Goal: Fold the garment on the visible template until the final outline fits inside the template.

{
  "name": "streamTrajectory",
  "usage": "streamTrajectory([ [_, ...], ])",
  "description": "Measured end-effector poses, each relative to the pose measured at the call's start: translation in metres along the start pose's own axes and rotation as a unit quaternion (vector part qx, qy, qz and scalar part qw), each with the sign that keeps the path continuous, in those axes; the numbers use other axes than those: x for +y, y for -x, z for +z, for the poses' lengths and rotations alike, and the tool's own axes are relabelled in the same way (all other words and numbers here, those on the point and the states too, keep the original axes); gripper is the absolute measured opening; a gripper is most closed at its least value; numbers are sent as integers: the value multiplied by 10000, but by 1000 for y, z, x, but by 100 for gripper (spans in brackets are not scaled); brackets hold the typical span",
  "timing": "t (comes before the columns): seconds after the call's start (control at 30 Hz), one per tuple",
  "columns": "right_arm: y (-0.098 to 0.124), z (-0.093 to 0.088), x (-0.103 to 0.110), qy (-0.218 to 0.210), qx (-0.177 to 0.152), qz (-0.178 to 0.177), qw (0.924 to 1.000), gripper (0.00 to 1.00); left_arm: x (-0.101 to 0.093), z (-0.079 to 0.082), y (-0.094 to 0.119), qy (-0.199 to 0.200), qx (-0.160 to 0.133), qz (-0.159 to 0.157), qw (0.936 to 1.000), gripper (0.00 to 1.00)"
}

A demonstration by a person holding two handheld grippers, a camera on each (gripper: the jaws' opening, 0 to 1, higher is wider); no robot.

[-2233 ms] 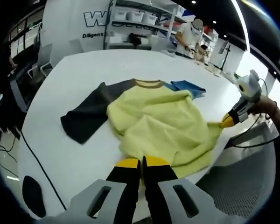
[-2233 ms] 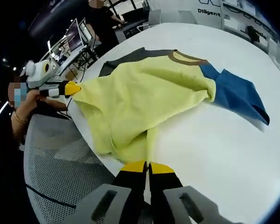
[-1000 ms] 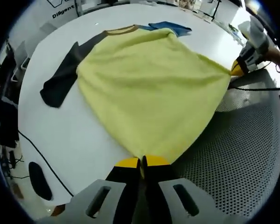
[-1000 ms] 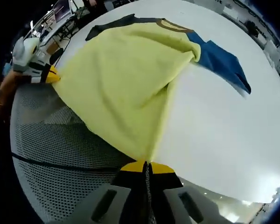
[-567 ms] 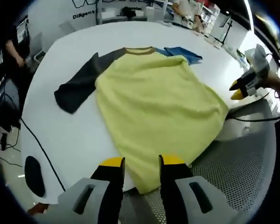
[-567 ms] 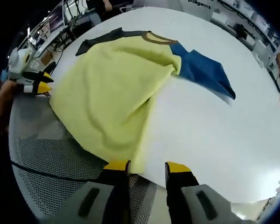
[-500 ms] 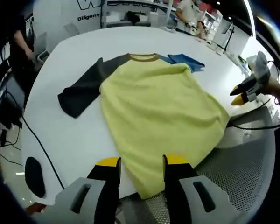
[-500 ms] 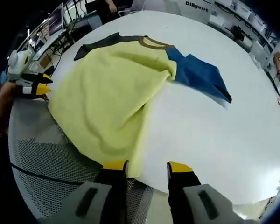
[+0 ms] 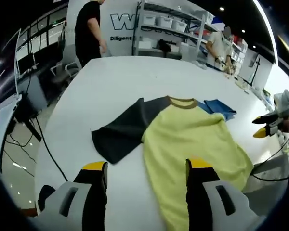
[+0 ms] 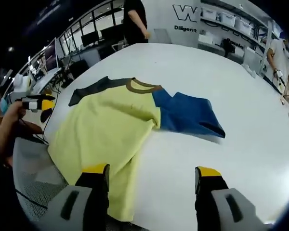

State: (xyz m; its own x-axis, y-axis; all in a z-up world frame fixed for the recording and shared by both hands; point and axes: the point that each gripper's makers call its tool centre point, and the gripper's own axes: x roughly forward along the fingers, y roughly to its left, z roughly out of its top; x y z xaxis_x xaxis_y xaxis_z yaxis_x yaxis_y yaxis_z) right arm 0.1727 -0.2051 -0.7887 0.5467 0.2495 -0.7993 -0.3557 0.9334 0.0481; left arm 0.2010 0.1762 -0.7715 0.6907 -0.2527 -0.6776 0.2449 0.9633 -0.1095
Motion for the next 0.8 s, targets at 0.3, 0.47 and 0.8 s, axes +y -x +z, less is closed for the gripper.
streamTrajectory([
  [0.3, -23, 35, -14, -536, -402, 196, 9976, 79, 21, 22, -27, -5, -127, 228, 9997, 59],
  [0.47, -40, 53, -24, -556, -582, 141, 9967, 83, 27, 28, -43, 53, -65, 270, 9996, 56],
  [0.8, -82, 77, -66, -753, -596, -87, 9953, 82, 46, 40, -81, 27, 22, 286, 9996, 54],
])
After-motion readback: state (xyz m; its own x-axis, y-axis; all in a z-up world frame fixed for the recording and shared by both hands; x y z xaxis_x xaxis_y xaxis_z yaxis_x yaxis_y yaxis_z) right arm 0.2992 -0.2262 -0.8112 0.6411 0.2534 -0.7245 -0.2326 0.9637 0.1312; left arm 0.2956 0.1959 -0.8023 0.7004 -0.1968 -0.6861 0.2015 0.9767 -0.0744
